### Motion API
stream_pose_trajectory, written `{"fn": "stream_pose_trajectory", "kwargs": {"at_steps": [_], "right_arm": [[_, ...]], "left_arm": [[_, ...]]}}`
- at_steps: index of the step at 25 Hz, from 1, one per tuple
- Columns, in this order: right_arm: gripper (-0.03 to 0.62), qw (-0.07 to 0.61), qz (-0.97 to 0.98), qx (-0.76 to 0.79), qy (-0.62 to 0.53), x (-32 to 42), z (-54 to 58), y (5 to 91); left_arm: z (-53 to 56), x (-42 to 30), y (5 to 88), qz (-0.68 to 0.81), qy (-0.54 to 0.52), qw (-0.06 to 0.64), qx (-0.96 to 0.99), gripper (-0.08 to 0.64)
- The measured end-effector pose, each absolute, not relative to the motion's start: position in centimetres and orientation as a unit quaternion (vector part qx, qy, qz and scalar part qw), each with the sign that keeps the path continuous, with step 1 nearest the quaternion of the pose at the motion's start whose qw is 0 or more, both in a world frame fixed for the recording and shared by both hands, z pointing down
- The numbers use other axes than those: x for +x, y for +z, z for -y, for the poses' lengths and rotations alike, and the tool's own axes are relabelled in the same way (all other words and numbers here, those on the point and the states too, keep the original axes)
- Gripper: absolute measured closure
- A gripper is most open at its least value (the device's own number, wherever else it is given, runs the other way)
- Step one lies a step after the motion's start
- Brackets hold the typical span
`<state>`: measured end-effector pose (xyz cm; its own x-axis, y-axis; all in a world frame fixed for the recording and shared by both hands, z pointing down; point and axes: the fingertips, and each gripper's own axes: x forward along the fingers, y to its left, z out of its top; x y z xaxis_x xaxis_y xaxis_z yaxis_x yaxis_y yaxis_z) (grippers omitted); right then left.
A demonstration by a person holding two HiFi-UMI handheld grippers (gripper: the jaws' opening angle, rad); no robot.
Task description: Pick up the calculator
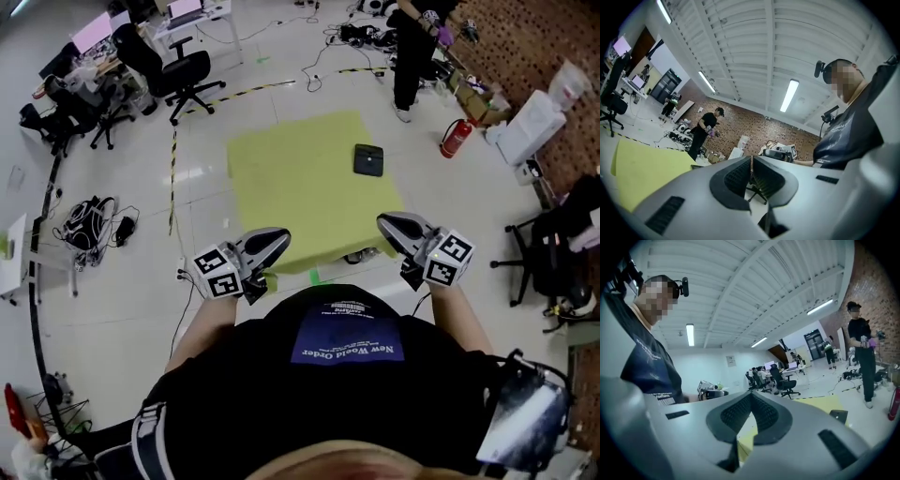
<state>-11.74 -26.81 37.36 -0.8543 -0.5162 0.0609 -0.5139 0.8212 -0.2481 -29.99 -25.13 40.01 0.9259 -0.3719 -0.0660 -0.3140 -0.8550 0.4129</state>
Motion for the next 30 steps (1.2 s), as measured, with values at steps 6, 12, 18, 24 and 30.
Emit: {"fn": "stream_pose_trajectory", "kwargs": {"at_steps": [6, 12, 18, 24, 30], "right_arm": [[0.607, 0.000, -0.950, -0.280, -0.139, -9.0, 31.9, 38.0], [0.607, -0.008, -0.969, -0.220, -0.113, -3.3, 37.7, 38.7], [0.607, -0.014, -0.982, -0.154, -0.109, 0.6, 44.0, 38.7], [0.607, -0.012, -0.983, -0.144, -0.114, -0.2, 46.5, 39.7], [0.607, -0.020, -0.973, -0.184, -0.138, -1.9, 46.3, 41.4]], "left_arm": [[29.4, -27.7, 41.5, 0.179, -0.068, 0.219, 0.957, 0.552], [35.4, -21.7, 41.7, 0.240, -0.059, 0.217, 0.944, 0.552], [38.9, -16.0, 41.0, 0.293, -0.055, 0.228, 0.927, 0.552], [40.6, -16.8, 42.2, 0.318, -0.029, 0.236, 0.918, 0.551], [43.2, -18.4, 44.3, 0.286, -0.003, 0.265, 0.921, 0.425]]}}
